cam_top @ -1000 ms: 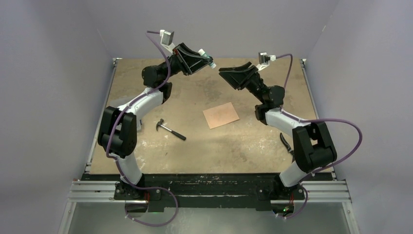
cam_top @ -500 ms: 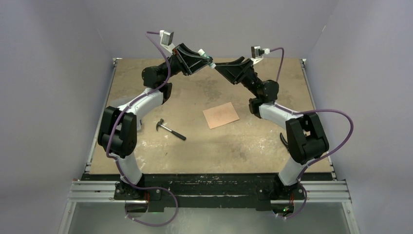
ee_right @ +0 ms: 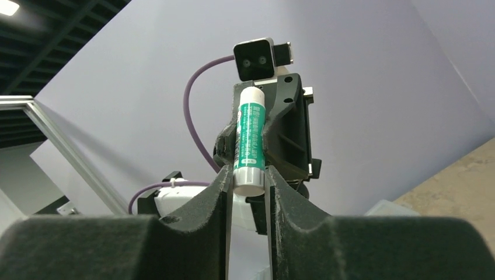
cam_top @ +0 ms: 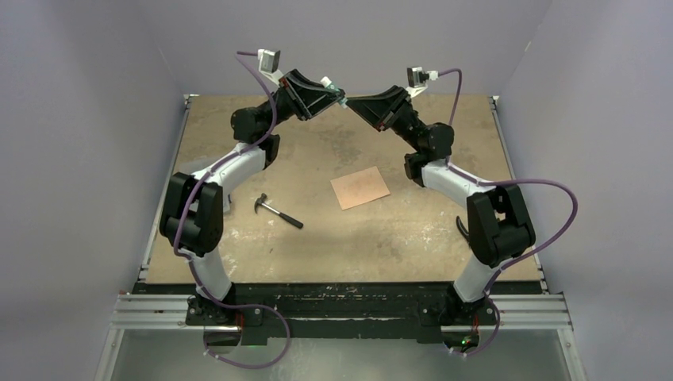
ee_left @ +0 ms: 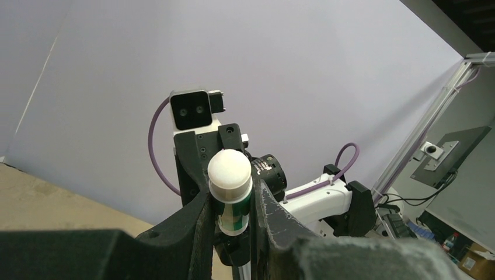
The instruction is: Place the letter into the envelope and seal it
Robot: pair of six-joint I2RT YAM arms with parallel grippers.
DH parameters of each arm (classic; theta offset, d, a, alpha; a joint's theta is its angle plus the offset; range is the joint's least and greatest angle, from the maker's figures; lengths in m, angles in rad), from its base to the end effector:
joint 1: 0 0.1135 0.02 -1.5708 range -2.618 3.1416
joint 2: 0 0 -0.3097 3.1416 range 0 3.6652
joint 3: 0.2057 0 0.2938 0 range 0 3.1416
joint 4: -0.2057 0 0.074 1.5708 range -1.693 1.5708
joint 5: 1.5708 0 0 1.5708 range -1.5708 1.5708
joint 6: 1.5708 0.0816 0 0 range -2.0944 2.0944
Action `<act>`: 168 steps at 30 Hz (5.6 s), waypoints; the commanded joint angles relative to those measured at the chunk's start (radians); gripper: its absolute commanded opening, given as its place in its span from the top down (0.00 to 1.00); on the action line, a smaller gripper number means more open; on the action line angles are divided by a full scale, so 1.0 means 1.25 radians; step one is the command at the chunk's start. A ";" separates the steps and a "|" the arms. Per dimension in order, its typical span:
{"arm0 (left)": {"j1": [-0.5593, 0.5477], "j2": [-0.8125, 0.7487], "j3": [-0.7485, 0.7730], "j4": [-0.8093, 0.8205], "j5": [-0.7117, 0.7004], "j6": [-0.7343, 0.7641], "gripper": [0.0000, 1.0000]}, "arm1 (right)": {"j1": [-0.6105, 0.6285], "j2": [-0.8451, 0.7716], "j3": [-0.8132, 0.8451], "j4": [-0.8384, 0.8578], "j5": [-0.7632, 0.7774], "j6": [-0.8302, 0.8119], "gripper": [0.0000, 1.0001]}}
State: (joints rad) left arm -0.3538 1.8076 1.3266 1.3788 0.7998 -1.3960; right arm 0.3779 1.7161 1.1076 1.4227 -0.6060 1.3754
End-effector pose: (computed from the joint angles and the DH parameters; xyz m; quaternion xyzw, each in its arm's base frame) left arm 0.4084 -0.2132 0.4370 0.1673 0.4467 -0.7497 0.4587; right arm 0.3843 0.2026 0.4074 -0.0749 0.4422 0.7522 0.4827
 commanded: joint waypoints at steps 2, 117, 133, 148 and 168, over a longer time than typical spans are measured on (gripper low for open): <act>-0.007 -0.010 0.003 0.017 -0.033 -0.002 1.00 | 0.012 -0.020 0.036 -0.095 -0.022 -0.086 0.74; -0.024 -0.166 0.268 -1.356 0.120 1.287 1.00 | 0.041 -0.305 0.271 -1.292 -0.195 -1.160 0.49; -0.005 -0.190 0.222 -1.214 0.306 1.189 1.00 | 0.034 -0.274 0.202 -0.903 -0.085 -0.842 0.32; -0.005 -0.188 0.196 -1.116 0.366 1.064 1.00 | 0.046 -0.194 0.218 -0.811 -0.189 -0.776 0.49; -0.005 -0.188 0.195 -1.034 0.359 1.001 1.00 | 0.062 -0.157 0.198 -0.718 -0.079 -0.700 0.78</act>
State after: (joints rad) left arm -0.3489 1.6077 1.5570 0.0212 1.2213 -0.1398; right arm 0.4465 1.5059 1.3571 0.4473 -0.8234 0.4271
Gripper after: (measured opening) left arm 0.204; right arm 0.222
